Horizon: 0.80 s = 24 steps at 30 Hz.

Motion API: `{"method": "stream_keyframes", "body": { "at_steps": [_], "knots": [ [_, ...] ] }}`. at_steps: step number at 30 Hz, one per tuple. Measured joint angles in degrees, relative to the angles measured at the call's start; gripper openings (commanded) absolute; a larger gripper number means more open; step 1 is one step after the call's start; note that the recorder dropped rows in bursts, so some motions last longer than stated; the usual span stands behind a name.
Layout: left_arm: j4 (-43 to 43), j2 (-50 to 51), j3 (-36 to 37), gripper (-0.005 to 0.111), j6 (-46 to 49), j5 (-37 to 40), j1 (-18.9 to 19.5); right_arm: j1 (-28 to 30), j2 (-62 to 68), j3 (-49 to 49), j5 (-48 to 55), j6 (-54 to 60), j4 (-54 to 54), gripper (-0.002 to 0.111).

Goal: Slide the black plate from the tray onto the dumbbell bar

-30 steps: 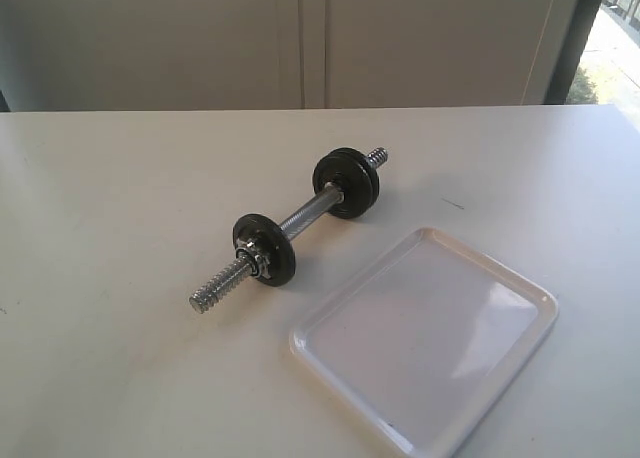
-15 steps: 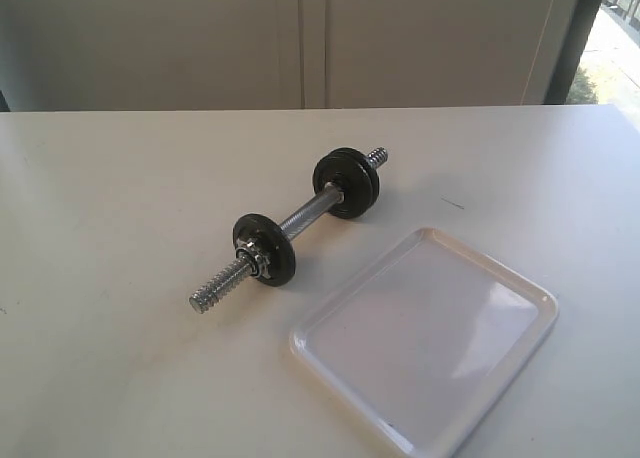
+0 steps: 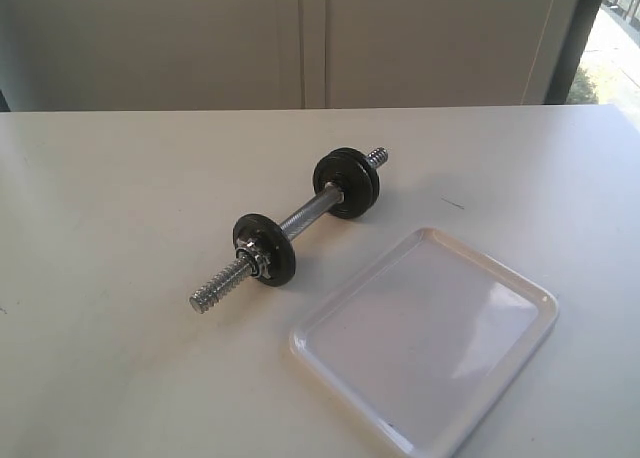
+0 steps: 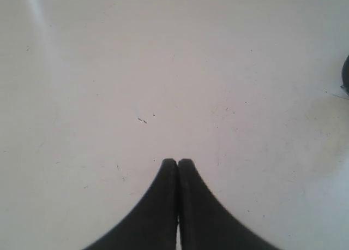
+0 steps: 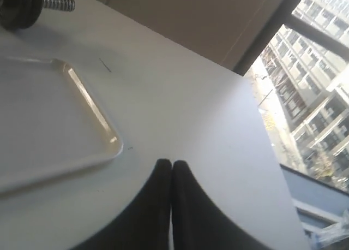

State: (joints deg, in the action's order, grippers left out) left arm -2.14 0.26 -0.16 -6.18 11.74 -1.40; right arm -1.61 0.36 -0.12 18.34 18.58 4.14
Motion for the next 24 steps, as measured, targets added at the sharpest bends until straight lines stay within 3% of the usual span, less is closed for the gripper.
{"method": "stream_keyframes", "body": {
  "at_steps": [15, 24],
  "knots": [
    [0.00, 0.00, 0.00, 0.000, 0.00, 0.00, 0.00, -1.09, 0.00, 0.00, 0.00, -20.78, -0.34, 0.000],
    [0.00, 0.00, 0.00, 0.000, 0.00, 0.00, 0.00, -1.09, 0.00, 0.00, 0.00, -23.06, -0.58, 0.000]
  ]
}}
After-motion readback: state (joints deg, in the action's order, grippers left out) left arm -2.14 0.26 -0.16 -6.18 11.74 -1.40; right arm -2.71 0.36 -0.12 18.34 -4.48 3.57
